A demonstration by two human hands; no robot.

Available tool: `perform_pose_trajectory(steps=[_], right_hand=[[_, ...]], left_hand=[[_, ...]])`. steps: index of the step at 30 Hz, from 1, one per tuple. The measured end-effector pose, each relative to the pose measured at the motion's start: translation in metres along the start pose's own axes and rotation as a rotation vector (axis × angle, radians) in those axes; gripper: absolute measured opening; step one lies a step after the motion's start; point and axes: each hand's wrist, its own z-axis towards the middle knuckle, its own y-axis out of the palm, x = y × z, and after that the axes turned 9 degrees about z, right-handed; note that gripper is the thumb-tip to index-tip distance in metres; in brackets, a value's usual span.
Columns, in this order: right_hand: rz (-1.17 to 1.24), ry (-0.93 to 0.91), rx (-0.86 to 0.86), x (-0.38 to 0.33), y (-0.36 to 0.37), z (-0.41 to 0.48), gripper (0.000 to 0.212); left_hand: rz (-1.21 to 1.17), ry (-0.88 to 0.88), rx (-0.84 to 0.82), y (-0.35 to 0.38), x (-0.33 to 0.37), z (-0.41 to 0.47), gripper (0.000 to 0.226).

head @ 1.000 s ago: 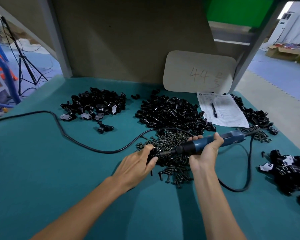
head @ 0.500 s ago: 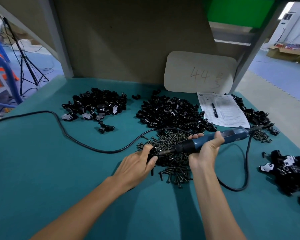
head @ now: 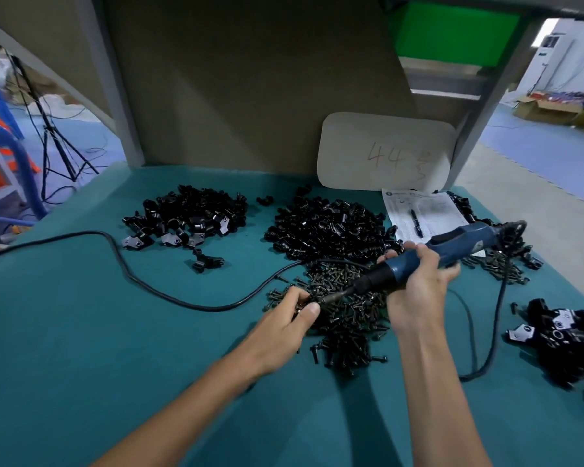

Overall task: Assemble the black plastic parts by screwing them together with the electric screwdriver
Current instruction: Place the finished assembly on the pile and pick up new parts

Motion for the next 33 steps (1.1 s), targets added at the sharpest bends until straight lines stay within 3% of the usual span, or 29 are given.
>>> perform_pose_trajectory(steps=[12,16,19,22,27,30,33], right_hand=[[-0.057,-0.07,-0.208,-0.029,0.0,-0.001,0.095],[0.017,-0.058,-0.187,-0.03,0.001,-0.003,0.092],[0.094,-0.04,-0.142,-0.032,0.005,-0.006,0.072],[0.115,-0.036,-0.071,-0.033,0.011,-0.01,0.049],[0.117,-0.103,-0.033,-0.034,0.016,-0.01,0.05],[0.048,-0.143,-0.007,-0.029,0.014,-0.01,0.034],[0.015,-0.143,0.046,-0.021,0.012,-0.011,0.025]], left_hand=[[-0.122,0.007,-0.072,0.017,0.022,-0.017,0.038],[-0.127,0.022,-0.021,0.014,0.024,-0.017,0.03],[-0.142,0.021,0.015,0.007,0.027,-0.016,0.032],[-0.021,0.085,0.045,0.001,0.031,-0.016,0.035],[0.185,0.149,0.099,-0.006,0.034,-0.014,0.031],[0.575,0.295,0.141,-0.016,0.027,-0.011,0.028],[0.845,0.441,0.226,-0.02,0.015,-0.002,0.044]])
